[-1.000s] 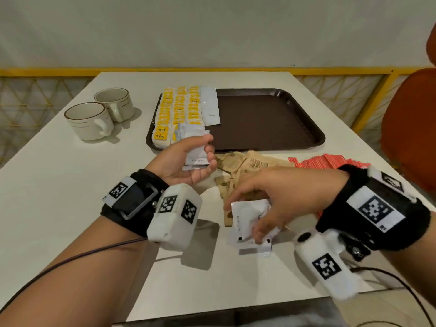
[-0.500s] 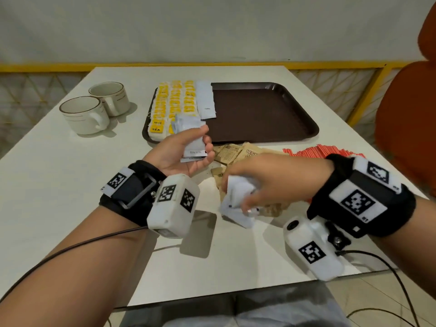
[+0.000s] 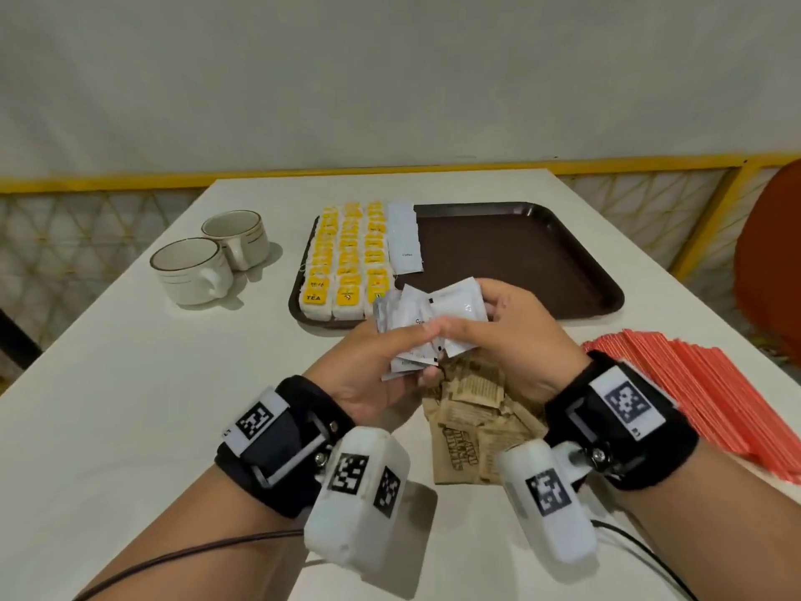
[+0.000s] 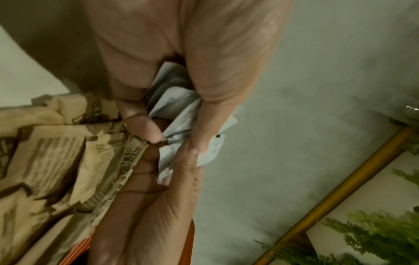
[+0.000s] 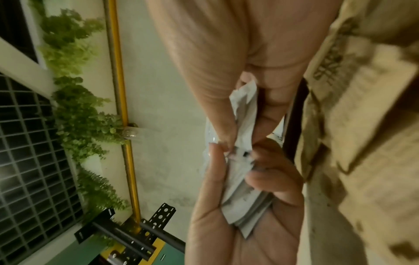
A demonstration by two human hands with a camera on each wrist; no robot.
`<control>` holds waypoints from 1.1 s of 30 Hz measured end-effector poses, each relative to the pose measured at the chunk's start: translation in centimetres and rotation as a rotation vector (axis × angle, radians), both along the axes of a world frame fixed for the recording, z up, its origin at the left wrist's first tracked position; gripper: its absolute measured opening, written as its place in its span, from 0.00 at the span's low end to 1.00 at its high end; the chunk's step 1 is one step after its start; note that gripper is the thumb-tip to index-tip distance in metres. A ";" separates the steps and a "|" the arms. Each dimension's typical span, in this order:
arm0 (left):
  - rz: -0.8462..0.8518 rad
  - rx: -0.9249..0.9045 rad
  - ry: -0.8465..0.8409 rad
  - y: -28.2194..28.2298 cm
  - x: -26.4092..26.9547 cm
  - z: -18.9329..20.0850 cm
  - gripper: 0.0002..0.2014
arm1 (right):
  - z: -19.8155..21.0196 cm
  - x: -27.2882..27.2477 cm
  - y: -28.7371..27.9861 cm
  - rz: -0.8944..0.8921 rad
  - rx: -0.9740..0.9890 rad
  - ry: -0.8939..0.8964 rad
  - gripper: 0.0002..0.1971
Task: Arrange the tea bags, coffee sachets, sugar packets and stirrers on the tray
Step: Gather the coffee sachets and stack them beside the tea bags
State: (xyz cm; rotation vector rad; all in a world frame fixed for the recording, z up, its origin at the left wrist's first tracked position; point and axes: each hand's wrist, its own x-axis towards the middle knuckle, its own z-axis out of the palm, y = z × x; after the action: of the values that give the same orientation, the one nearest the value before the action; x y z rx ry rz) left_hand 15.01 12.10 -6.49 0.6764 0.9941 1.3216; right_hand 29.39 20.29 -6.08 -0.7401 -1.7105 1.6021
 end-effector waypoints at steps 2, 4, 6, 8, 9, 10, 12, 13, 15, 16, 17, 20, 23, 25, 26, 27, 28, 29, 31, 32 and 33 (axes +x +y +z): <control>0.048 -0.026 -0.053 0.3 -0.2 -0.2 0.12 | -0.2 0.2 0.1 -0.001 -0.126 0.103 0.13; 0.055 -0.060 -0.100 0.5 -0.5 -0.3 0.12 | -0.2 0.6 0.3 0.012 -0.229 0.164 0.12; 0.035 -0.083 -0.132 0.5 -0.8 -0.2 0.09 | -0.1 0.9 0.4 0.030 -0.291 0.190 0.13; 0.030 -0.061 -0.148 0.4 -0.8 -0.1 0.09 | 0.0 1.0 0.4 0.031 -0.302 0.204 0.13; 0.033 -0.030 -0.150 0.4 -0.8 -0.1 0.13 | 0.0 1.0 0.3 0.021 -0.298 0.206 0.13; 0.038 0.002 -0.150 0.4 -0.8 -0.1 0.19 | 0.0 0.9 0.3 0.002 -0.295 0.207 0.12; 0.038 0.034 -0.146 0.3 -0.7 -0.3 0.27 | -0.1 1.0 0.4 -0.035 -0.294 0.215 0.12; 0.036 0.036 -0.149 0.3 -0.7 -0.3 0.27 | -0.1 1.0 0.4 -0.041 -0.294 0.222 0.12; 0.031 0.011 -0.174 0.3 -0.6 -0.1 0.24 | -0.3 1.1 0.4 -0.039 -0.290 0.231 0.13; 0.032 -0.017 -0.197 0.2 -0.6 0.0 0.21 | -0.3 1.1 0.5 -0.037 -0.286 0.232 0.13; 0.034 -0.048 -0.227 0.2 -0.7 0.2 0.19 | -0.3 1.1 0.5 -0.031 -0.282 0.231 0.14; 0.035 -0.121 -0.290 0.3 -0.8 0.5 0.17 | -0.3 1.2 0.6 -0.027 -0.253 0.228 0.14; 0.021 -0.170 -0.359 0.5 -0.8 0.5 0.30 | -0.1 1.3 0.6 -0.010 -0.222 0.223 0.14; -0.032 -0.177 -0.331 0.4 -0.7 0.5 0.35 | -0.1 1.2 0.2 0.031 -0.181 0.201 0.18; -0.071 -0.165 -0.280 0.2 -0.6 0.5 0.32 | -0.1 1.1 0.1 0.038 -0.152 0.183 0.20; -0.100 -0.148 -0.221 0.1 -0.4 0.4 0.28 | -0.1 1.1 0.0 0.032 -0.123 0.169 0.21; -0.127 -0.131 -0.178 -0.1 -0.2 0.4 0.23 | -0.2 1.0 -0.1 0.017 -0.096 0.161 0.21; -0.152 -0.115 -0.158 -0.2 0.0 0.3 0.18 | -0.3 0.9 -0.2 0.003 -0.076 0.158 0.22; -0.171 -0.080 -0.137 -0.3 0.3 0.1 0.15 | -0.2 0.8 -0.4 -0.020 -0.066 0.163 0.23; -0.155 -0.066 -0.110 -0.2 0.3 -0.1 0.17 | -0.2 0.8 -0.4 -0.034 -0.073 0.173 0.23; -0.132 -0.054 -0.089 0.0 0.3 -0.2 0.18 | -0.1 0.8 -0.4 -0.049 -0.082 0.186 0.21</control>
State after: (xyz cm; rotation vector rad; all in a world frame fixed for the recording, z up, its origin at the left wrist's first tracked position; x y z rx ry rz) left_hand 15.30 12.07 -6.68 0.6261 0.8950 1.1956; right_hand 30.24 19.93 -6.23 -0.6461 -1.4913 1.6606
